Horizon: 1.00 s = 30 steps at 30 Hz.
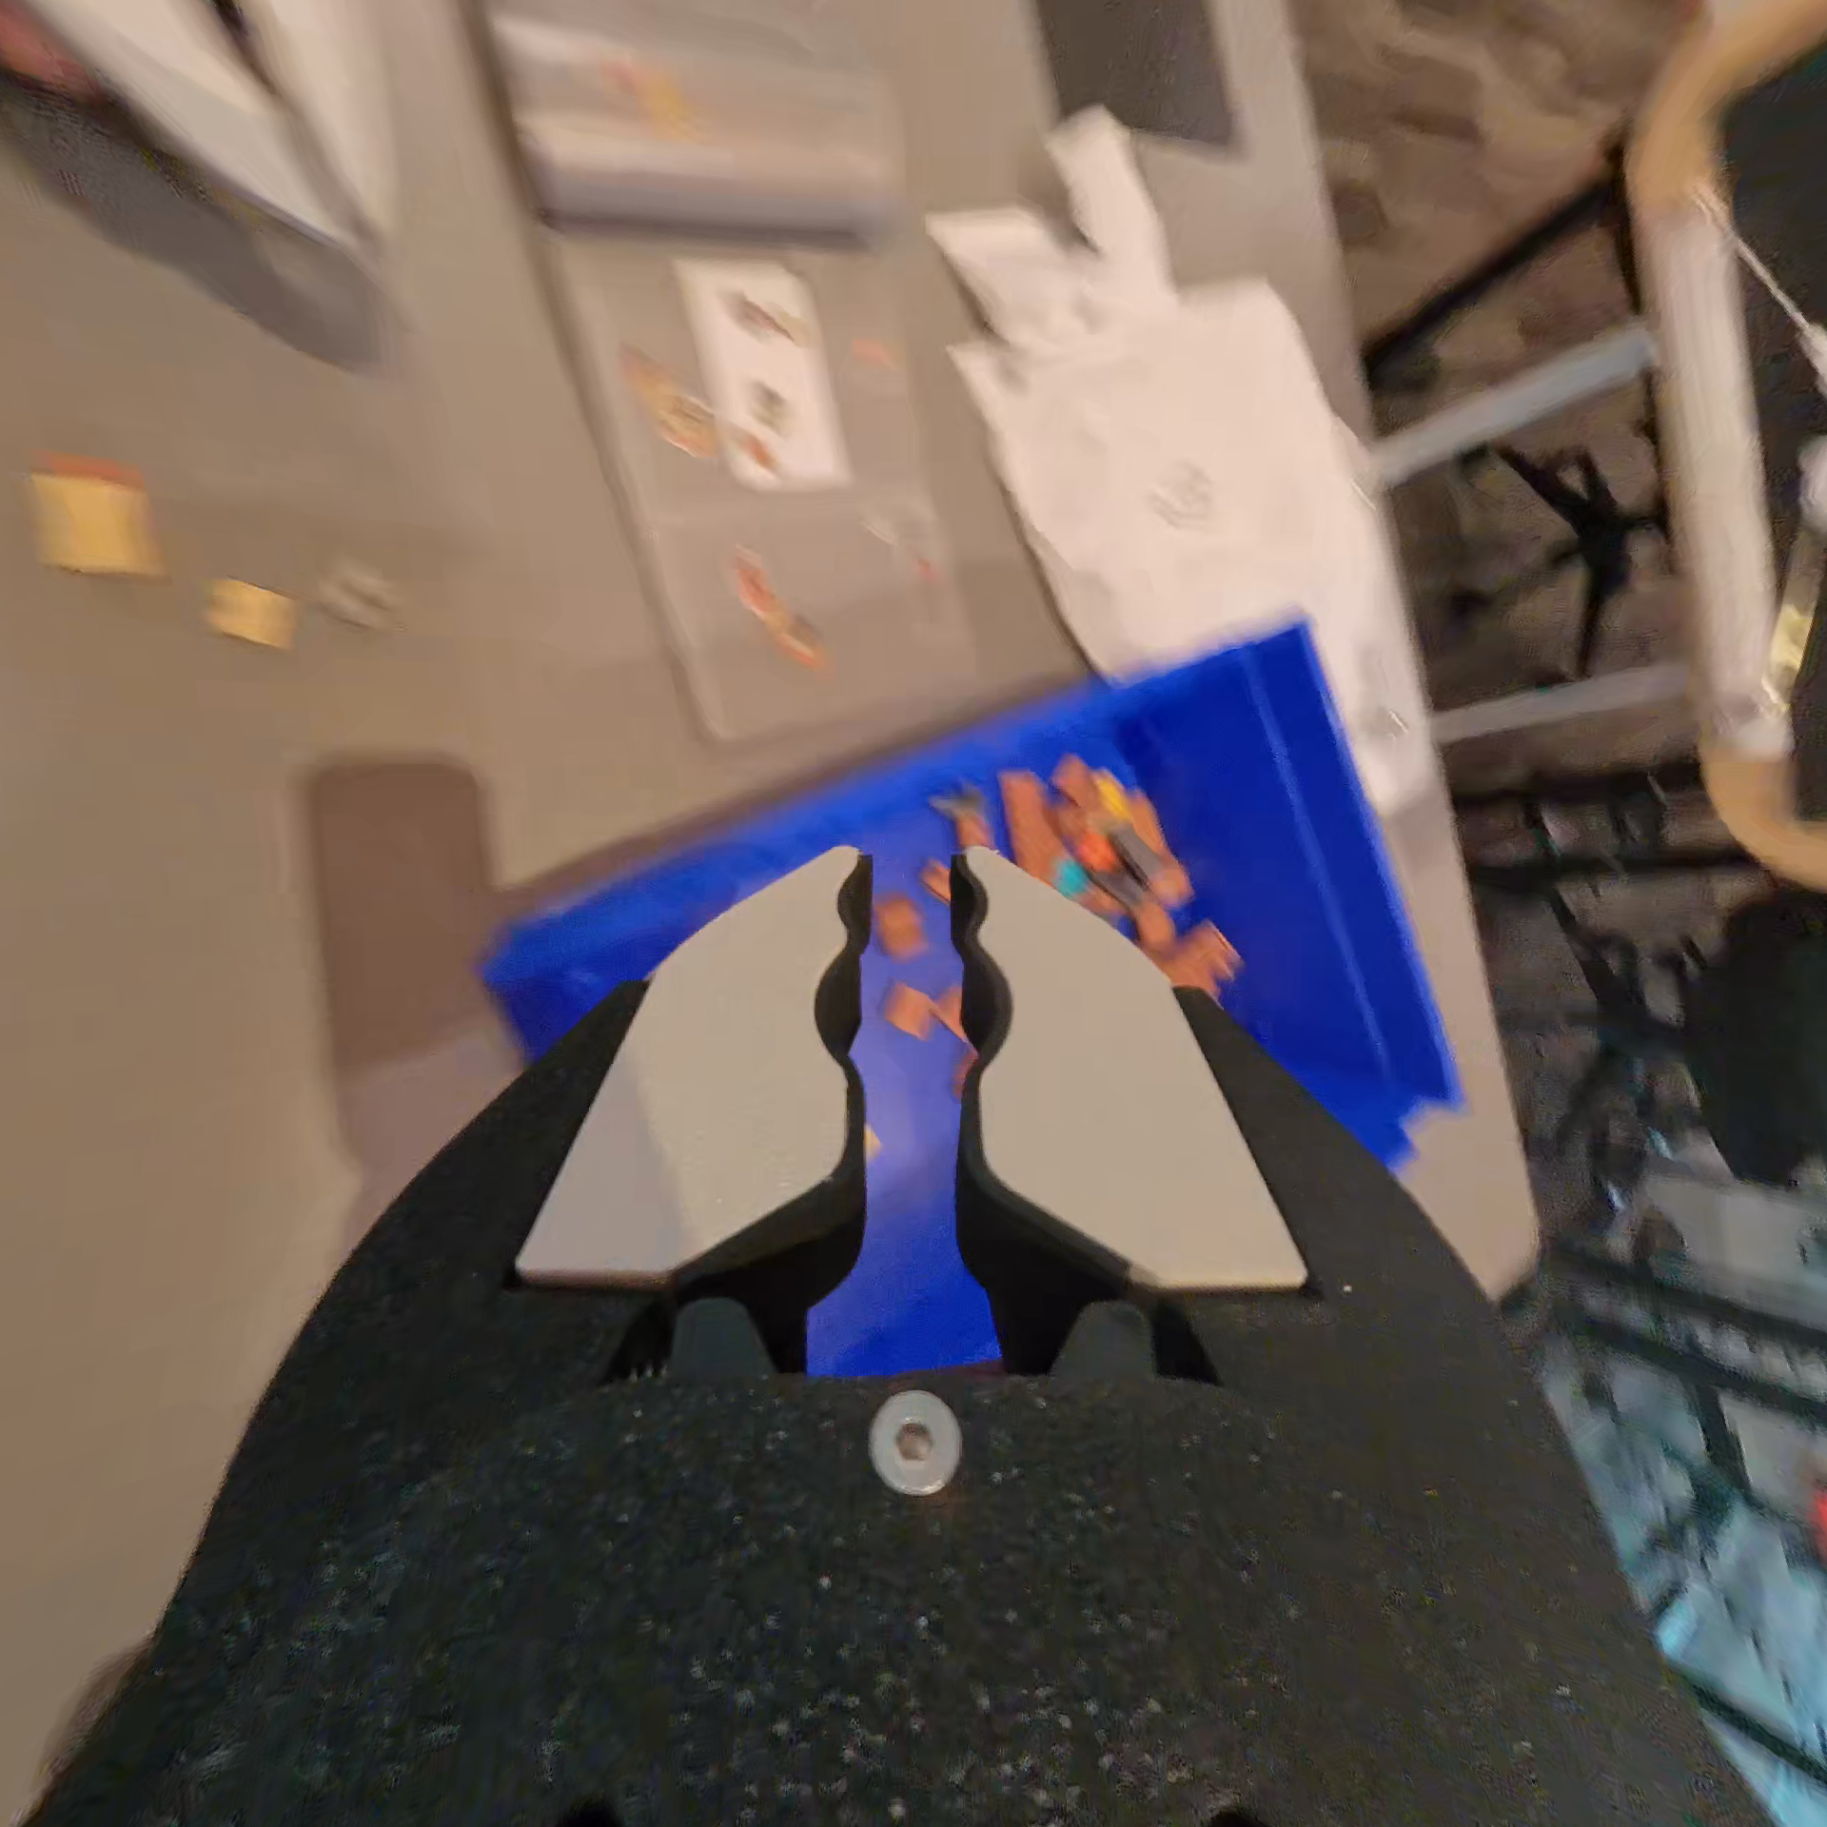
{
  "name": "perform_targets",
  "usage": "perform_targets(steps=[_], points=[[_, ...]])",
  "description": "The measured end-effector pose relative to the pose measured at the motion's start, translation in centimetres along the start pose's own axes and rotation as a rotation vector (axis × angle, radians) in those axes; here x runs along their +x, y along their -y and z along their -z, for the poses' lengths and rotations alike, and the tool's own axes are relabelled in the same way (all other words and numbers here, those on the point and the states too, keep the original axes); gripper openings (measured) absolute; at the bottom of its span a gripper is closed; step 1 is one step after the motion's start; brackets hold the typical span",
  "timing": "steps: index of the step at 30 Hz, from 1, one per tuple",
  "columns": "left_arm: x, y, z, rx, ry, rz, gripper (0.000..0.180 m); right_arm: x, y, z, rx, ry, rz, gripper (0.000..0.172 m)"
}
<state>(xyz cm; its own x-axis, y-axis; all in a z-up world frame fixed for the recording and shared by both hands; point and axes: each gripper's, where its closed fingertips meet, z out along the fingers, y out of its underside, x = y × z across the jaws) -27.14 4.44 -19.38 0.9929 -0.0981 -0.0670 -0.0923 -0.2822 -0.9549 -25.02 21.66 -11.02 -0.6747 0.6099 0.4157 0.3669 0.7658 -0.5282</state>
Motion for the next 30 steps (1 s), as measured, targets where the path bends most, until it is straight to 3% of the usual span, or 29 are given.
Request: perform_targets(steps=[4,7,19,30], points=[[-0.2,0.0,0.0,0.001,0.009,0.007,0.000,7.9,-7.4,0.3,-0.126,-0.108,-0.147,0.015],[-0.5,0.0,0.0,0.001,0.023,0.010,0.000,9.6,-10.4,-1.0,-0.169,-0.085,-0.192,0.015],[-0.9,0.3,0.3,0.032,0.035,0.020,0.000,10.5,-13.9,-12.2,-0.462,0.126,0.090,0.022],[-0.6,0.2,0.4,0.025,0.018,0.010,0.000,10.7,-15.3,-14.3,-0.554,0.177,0.133,0.016]])
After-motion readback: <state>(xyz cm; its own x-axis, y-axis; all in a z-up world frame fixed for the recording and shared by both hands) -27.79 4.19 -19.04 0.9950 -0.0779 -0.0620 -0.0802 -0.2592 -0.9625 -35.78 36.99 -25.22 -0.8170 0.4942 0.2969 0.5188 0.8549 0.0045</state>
